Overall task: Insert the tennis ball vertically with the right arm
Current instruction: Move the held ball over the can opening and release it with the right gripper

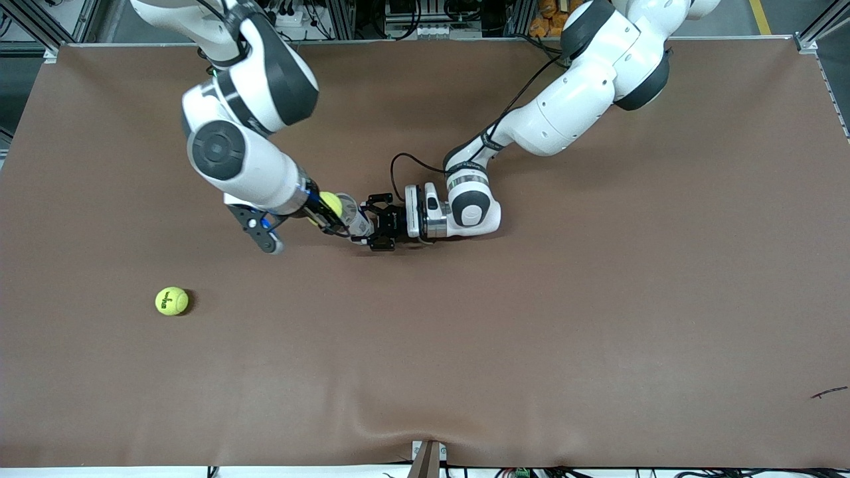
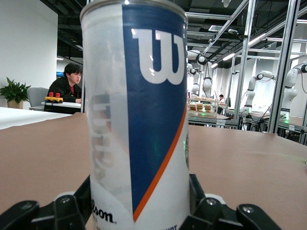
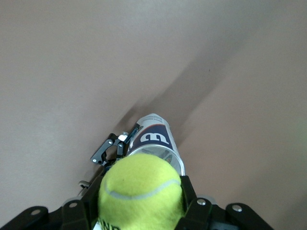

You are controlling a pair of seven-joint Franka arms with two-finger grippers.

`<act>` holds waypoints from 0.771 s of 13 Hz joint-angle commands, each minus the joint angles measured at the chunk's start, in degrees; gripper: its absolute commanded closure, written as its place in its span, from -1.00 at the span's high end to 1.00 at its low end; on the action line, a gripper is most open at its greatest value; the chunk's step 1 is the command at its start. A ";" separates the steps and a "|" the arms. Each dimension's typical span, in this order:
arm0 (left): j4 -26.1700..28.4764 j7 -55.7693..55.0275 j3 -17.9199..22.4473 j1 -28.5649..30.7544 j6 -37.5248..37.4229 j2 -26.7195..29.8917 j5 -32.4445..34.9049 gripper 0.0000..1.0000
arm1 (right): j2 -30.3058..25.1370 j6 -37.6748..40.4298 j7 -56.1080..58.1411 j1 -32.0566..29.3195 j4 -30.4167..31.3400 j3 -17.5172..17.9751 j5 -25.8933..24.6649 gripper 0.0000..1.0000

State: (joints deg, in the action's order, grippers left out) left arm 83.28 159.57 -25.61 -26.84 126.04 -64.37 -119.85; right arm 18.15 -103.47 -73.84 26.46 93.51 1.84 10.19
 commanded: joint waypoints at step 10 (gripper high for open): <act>-0.48 15.16 -0.41 0.04 -1.06 -1.55 -2.75 0.60 | 3.38 2.74 -4.03 2.46 0.00 -0.52 -0.17 0.26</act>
State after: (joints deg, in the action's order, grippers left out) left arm 83.22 160.32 -25.31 -26.95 125.72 -64.38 -119.84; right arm 21.58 -102.22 -76.83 28.44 93.59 1.80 10.19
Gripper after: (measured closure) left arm 0.211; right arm 0.330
